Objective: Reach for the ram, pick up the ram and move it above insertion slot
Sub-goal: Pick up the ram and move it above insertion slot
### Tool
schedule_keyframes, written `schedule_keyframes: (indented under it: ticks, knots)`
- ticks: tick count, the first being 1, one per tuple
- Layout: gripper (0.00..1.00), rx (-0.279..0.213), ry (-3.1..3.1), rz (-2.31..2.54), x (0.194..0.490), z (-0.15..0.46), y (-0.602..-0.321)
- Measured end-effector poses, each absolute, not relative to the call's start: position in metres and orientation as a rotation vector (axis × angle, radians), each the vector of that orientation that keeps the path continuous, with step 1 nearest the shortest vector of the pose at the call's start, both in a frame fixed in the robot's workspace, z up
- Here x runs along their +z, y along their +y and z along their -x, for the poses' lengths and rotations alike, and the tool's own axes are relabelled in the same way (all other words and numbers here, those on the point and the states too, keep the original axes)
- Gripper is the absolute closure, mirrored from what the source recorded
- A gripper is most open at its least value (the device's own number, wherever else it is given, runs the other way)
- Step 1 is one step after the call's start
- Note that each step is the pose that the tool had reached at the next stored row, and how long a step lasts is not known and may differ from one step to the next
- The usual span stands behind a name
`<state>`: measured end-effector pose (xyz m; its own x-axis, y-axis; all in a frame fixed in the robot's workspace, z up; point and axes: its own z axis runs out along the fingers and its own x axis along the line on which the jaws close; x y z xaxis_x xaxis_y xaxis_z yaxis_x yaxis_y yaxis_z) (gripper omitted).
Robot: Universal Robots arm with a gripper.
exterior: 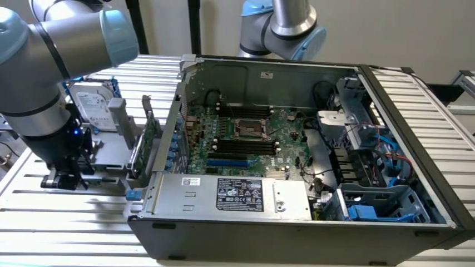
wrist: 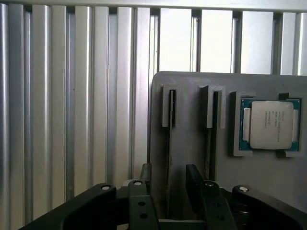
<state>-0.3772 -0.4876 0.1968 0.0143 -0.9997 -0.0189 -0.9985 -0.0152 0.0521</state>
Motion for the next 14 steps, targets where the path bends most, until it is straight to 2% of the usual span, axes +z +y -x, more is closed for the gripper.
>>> schedule_keyframes:
  ticks: [12,14]
  knots:
    - [0.60,-0.082,-2.170,-2.240,0.1967,0.3751,-0.4875]
    - [0.73,-0.082,-2.170,-2.240,0.1967,0.3751,-0.4875]
